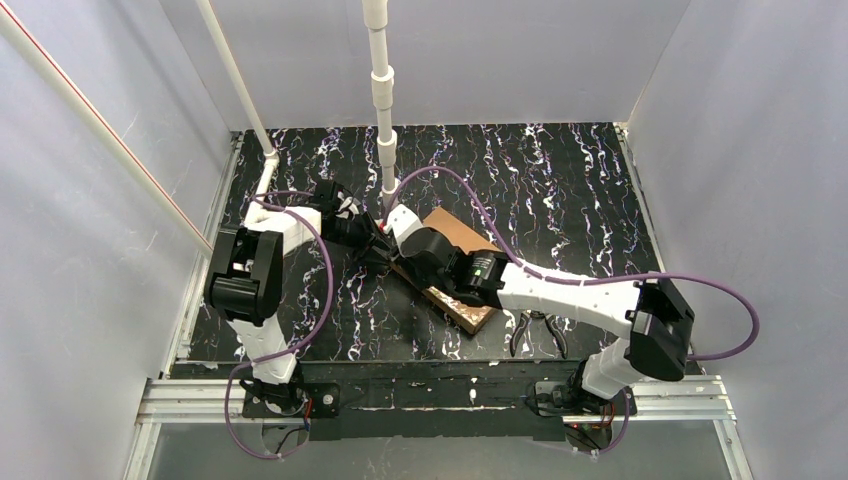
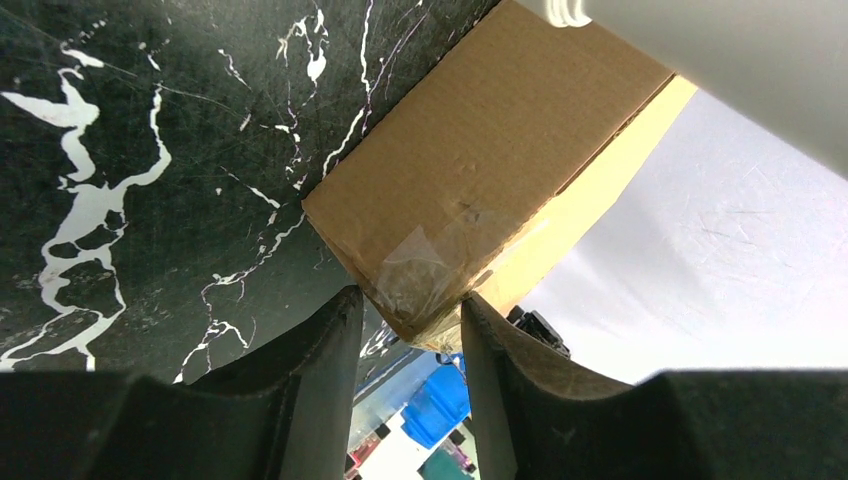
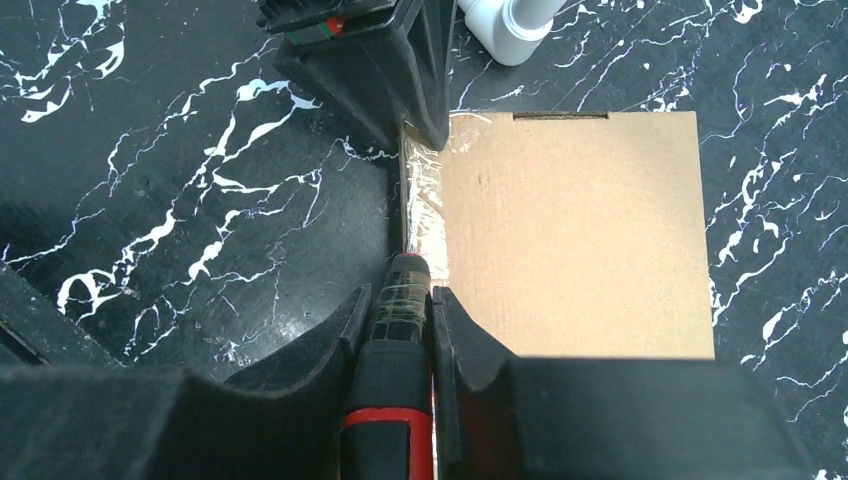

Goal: Unpack the express box

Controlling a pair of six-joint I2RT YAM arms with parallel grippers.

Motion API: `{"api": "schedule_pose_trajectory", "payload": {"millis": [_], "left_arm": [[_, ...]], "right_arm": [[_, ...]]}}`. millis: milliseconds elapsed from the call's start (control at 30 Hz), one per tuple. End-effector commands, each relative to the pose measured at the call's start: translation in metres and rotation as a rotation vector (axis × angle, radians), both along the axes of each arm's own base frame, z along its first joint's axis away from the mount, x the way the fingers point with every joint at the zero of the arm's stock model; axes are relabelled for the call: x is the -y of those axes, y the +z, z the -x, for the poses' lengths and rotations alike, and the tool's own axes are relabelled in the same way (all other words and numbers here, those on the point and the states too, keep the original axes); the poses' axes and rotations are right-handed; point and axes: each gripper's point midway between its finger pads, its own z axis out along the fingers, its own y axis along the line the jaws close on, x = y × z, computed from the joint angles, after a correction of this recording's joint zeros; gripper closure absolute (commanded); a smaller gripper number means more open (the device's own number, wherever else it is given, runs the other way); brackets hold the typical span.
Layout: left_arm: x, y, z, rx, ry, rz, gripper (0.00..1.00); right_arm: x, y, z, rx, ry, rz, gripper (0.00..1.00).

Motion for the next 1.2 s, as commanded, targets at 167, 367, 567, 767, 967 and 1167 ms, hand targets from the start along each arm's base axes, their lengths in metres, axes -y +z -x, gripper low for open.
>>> {"api": "schedule_pose_trajectory", "payload": {"millis": [167, 367, 567, 767, 967, 1167], "left_arm": [[-0.040, -0.026, -0.015, 0.028, 0.013, -0.217, 0.63], [-0.037, 0.011, -0.001, 0.102, -0.027, -0.149, 0.40], [-0.022, 0.048, 0.029, 0.069, 0.015, 0.000, 0.29], [0.022, 0.051, 0.040, 0.021, 0.079, 0.104, 0.31], [0.024, 0.014, 0.027, -0.016, 0.276, 0.095, 0.48], [0.018, -0.003, 0.014, 0.024, 0.258, 0.002, 0.50]], "right_arm": [[0.028, -0.006, 0.019, -0.030, 0.034, 0.059, 0.99], [0.016, 0.005, 0.009, 0.005, -0.001, -0.013, 0.99], [0.003, 0.010, 0.001, 0.029, -0.022, -0.070, 0.99], [0.002, 0.011, 0.001, 0.038, -0.009, -0.067, 0.99], [0.004, 0.009, 0.004, 0.046, 0.008, -0.057, 0.99], [0.008, 0.007, 0.007, 0.046, 0.021, -0.040, 0.99]]}}
